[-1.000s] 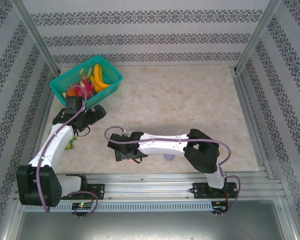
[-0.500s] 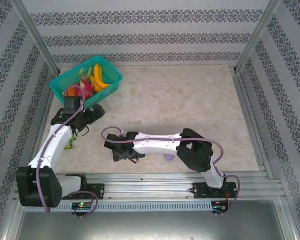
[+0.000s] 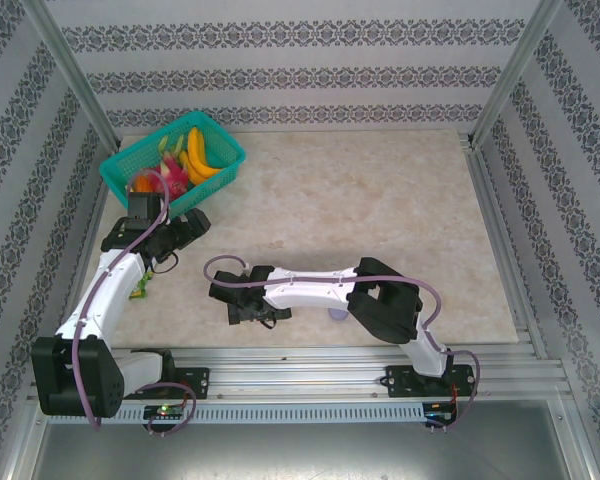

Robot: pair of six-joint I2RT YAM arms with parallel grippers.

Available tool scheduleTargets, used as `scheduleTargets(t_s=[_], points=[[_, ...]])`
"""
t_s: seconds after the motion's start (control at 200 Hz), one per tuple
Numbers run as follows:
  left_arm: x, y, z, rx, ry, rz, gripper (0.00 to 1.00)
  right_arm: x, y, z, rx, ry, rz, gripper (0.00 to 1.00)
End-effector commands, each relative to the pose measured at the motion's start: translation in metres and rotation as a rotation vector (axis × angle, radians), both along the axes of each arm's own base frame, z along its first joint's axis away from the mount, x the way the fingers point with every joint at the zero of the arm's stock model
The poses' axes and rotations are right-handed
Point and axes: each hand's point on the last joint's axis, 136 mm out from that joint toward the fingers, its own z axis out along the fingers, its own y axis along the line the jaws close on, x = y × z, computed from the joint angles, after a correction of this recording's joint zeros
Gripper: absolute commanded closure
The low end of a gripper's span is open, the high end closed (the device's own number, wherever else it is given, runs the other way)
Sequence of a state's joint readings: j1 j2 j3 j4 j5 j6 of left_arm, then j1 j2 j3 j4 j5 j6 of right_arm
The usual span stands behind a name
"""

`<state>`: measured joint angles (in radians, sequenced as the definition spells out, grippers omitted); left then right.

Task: Insert the wireless bluetooth earbuds into the charging case

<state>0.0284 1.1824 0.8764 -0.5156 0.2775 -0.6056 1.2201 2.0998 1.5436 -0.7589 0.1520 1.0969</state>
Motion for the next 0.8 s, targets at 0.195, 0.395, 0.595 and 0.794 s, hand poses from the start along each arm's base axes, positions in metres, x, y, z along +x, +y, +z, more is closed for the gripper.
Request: scheduleTargets(t_s=[0.195,0.395,0.595,0.794], points=[[-0.004,0.004,0.0,-0.008,-0.008,0.007,0.0,-0.008,0.0,-0.007,-0.024,0.025,-0.011,0.05],[-0.004,0.003,0.001,-0.013,-0.01,0.005,0.0,-0.006,0.0,-0.011,-0.042,0.019,-0.013,0.11],[-0.004,0.002,0.001,-0.014,-0.012,0.004,0.0,-0.005,0.0,-0.014,-0.051,0.02,-0.011,0.19],[-0.004,0.002,0.0,-0.017,-0.012,0.004,0.0,-0.005,-0.001,-0.014,-0.054,0.017,-0.016,0.22]])
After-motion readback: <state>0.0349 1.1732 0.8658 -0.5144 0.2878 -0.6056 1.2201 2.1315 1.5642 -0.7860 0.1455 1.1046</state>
